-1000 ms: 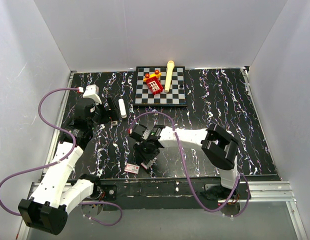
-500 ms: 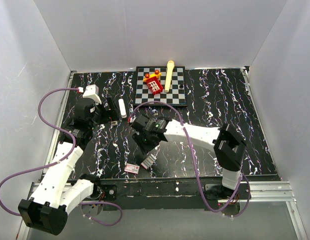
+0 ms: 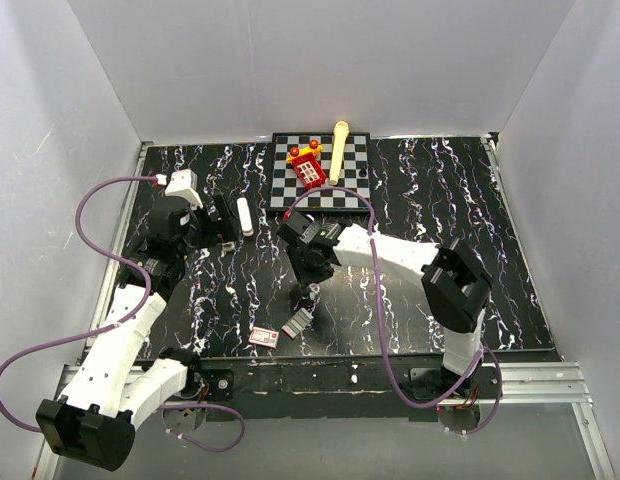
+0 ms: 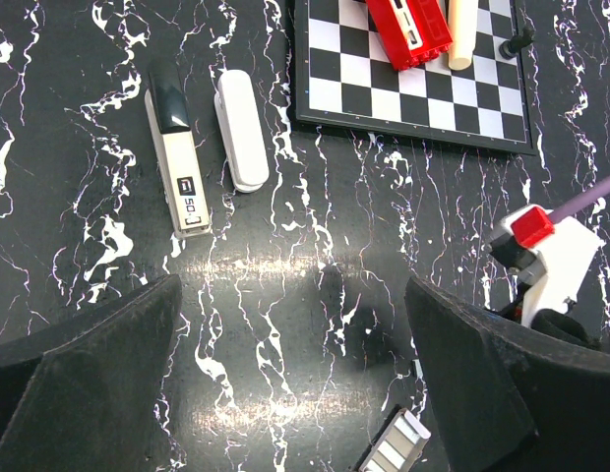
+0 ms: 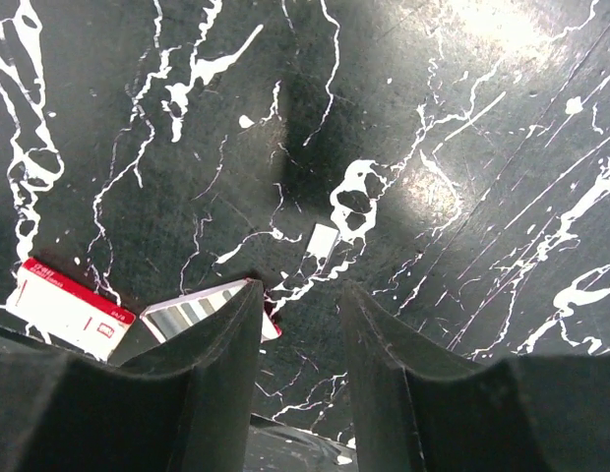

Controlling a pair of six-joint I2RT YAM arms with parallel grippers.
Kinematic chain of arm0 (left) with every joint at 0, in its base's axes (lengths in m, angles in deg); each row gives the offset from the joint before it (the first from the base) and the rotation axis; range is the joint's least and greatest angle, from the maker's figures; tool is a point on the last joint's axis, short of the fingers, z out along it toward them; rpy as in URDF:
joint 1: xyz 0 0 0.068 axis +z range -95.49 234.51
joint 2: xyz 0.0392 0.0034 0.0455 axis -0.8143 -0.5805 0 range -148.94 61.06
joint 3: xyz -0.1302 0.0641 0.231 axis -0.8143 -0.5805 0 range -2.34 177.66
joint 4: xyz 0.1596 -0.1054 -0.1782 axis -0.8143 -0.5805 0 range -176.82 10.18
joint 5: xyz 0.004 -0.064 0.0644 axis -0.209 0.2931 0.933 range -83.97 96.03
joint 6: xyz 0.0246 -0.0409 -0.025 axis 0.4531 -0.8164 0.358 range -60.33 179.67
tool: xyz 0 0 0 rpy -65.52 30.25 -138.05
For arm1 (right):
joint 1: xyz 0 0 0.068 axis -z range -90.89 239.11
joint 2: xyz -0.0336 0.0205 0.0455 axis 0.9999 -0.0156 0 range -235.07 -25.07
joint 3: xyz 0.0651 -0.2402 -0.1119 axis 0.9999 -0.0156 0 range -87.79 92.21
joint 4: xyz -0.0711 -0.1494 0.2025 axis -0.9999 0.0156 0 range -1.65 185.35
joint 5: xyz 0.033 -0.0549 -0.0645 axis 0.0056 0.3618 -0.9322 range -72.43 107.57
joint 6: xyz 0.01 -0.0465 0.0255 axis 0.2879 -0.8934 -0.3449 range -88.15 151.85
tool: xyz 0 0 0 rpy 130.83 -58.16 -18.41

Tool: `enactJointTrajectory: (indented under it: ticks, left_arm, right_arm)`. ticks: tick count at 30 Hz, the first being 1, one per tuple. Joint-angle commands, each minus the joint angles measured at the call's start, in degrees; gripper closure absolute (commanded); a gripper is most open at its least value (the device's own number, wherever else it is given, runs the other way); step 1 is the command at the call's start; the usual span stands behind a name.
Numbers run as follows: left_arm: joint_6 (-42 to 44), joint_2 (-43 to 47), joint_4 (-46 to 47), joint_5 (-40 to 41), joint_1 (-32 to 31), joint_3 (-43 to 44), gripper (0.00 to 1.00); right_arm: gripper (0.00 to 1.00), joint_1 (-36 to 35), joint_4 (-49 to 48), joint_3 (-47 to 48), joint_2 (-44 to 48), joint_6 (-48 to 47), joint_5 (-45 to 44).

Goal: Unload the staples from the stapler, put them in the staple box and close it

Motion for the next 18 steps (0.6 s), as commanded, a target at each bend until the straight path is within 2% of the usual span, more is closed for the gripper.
enactJointTrajectory:
  ticks: [1, 18]
  left_arm:
    - [-0.1, 1.2, 0.1, 0.1, 0.1, -0.2, 0.02]
    - [-0.1, 1.4, 0.2, -0.5, 0.2, -0.2, 0.02]
  right_arm:
    - [0.54, 0.6, 1.0, 1.4, -1.9, 4.5, -1.5]
    - [0.53, 0.9, 2.4, 1.4, -7.1, 11.0, -1.2]
